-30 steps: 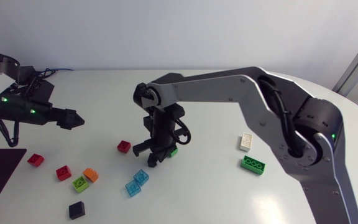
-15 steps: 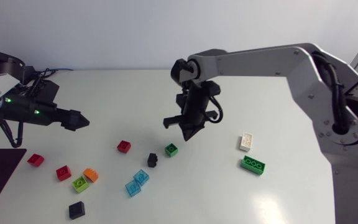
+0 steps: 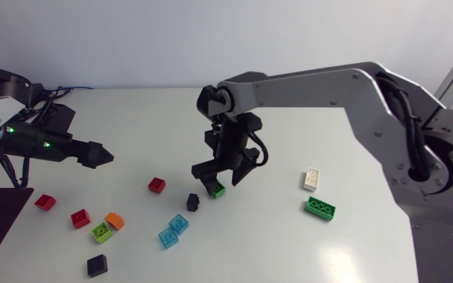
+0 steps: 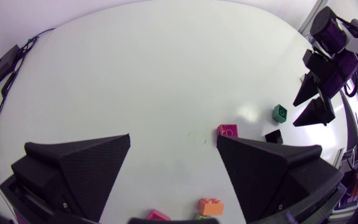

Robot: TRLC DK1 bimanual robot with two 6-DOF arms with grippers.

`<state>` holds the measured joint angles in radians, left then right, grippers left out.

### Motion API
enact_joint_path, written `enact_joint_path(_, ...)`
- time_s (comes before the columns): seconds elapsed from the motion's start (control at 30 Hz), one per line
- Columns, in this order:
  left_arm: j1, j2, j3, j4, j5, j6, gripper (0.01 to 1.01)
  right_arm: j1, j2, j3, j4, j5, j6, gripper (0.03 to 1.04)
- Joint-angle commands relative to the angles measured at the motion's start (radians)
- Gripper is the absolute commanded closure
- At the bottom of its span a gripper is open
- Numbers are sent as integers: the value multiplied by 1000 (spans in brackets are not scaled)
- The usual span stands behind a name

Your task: Sort duplo bricks by size, large to the right and small to the left

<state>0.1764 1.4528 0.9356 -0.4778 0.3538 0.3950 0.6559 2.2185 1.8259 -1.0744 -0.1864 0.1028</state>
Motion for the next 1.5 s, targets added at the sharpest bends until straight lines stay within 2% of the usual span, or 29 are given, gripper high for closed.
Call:
enact_joint_path(0.0,-2,-11,-26,5,11,-2,54,5,70,1,-12,2,-32,72)
enact_joint_path(0.23,-2,-5,-24,8,11,-2,54,7,153,85,2,33,-46,80)
enact_joint_path(0.47,-3,6,-27,11,11,-1,54,8,222,214,-70,36,-55,105)
enact_joint_path(0.57,-3,9,-27,16,11,-1,54,8,231,231,-82,27,-52,284)
enact_joint_path(0.6,-5,9,-29,16,11,-1,54,8,227,228,-81,22,-51,411)
enact_joint_path(0.67,-5,9,-31,16,11,-1,54,8,201,205,-61,-2,-46,748)
enact_joint_path(0.73,-5,9,-32,16,11,-1,54,10,171,187,-44,-4,-37,1013)
enact_joint_path(0.9,-6,6,-41,18,11,-2,54,45,158,205,-70,1,-23,1015)
enact_joint_path(0.97,-6,0,-44,16,11,-4,54,77,171,283,-102,-1,-12,1015)
enact_joint_path(1.03,-5,-12,-44,16,11,-4,54,117,199,418,-159,-10,-5,1015)
enact_joint_path(1.07,-3,-19,-44,16,11,-4,54,139,214,495,-183,-36,3,1013)
enact_joint_path(1.1,-3,-23,-43,16,11,-5,54,160,230,567,-203,-54,12,926)
enact_joint_path(1.13,-3,-28,-43,16,11,-5,54,182,250,635,-226,-56,21,638)
enact_joint_path(1.17,-3,-31,-43,16,11,-7,54,202,276,702,-256,-56,29,270)
enact_joint_path(1.2,-3,-31,-43,16,11,-7,54,214,303,765,-292,-54,32,62)
enact_joint_path(1.3,-18,-32,-46,16,11,-16,54,220,334,794,-348,-45,31,61)
enact_joint_path(1.47,-64,-26,-43,18,11,-36,54,160,322,720,-377,-42,12,61)
